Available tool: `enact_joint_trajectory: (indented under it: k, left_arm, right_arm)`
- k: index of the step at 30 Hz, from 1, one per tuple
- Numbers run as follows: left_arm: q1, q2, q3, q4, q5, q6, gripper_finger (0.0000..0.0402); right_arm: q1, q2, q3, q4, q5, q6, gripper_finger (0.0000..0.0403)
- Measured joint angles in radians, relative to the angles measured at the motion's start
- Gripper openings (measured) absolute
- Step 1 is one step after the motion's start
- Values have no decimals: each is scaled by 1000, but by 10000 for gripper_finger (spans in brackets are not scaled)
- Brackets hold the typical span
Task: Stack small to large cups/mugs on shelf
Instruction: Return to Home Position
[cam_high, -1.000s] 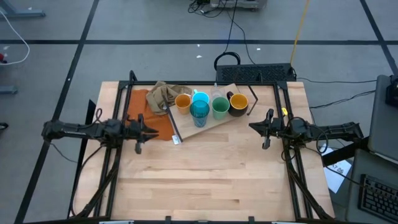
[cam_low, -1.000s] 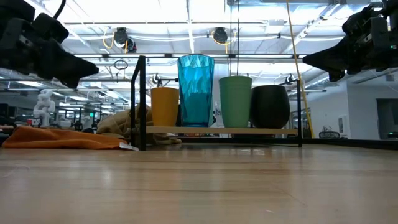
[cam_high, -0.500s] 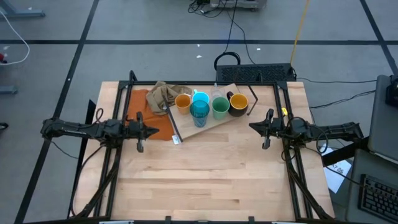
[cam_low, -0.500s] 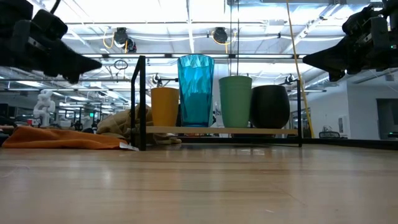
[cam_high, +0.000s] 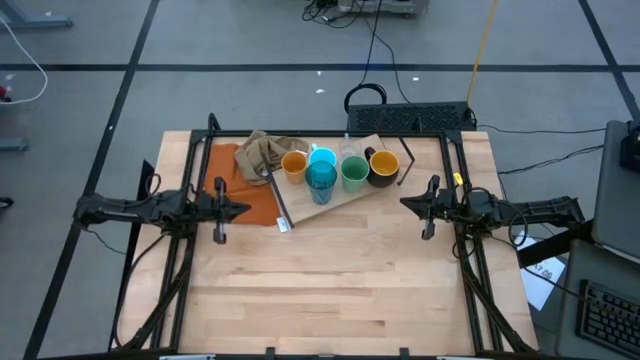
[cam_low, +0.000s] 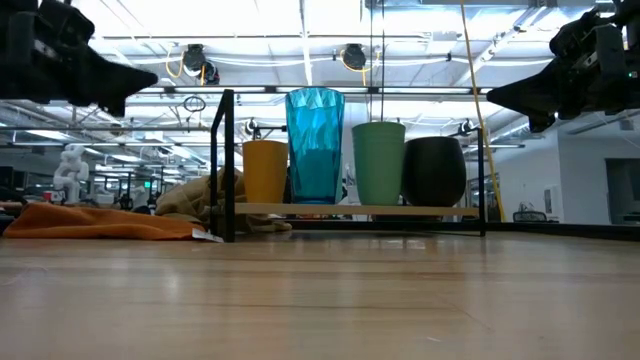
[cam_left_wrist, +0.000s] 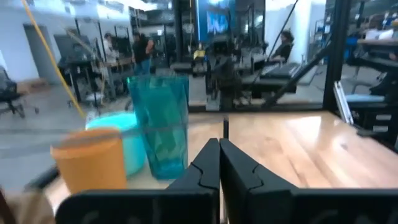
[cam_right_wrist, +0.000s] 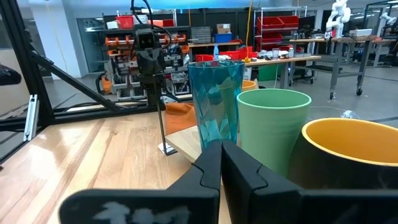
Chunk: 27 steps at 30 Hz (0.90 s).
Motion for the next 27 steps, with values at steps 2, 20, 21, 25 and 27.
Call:
enact_joint_trajectory:
  k: [2, 20, 21, 25, 27]
  left_arm:
    - [0, -49, 0, -70, 7, -20, 2]
    - [0, -62, 1, -98, 78, -77, 4]
    - [0, -62, 1, -99, 78, -77, 3]
    - [0, -62, 1, -100, 78, -89, 9]
    - [0, -62, 1, -100, 78, -96, 10]
  right_arm:
    - [0, 0, 0, 0, 0, 0, 0]
    - [0, 38, 0, 1, -4, -17, 0]
    - [0, 42, 0, 0, -6, -23, 0]
    - [0, 44, 0, 1, -33, -49, 0]
    - [3, 34, 0, -7, -78, -63, 0]
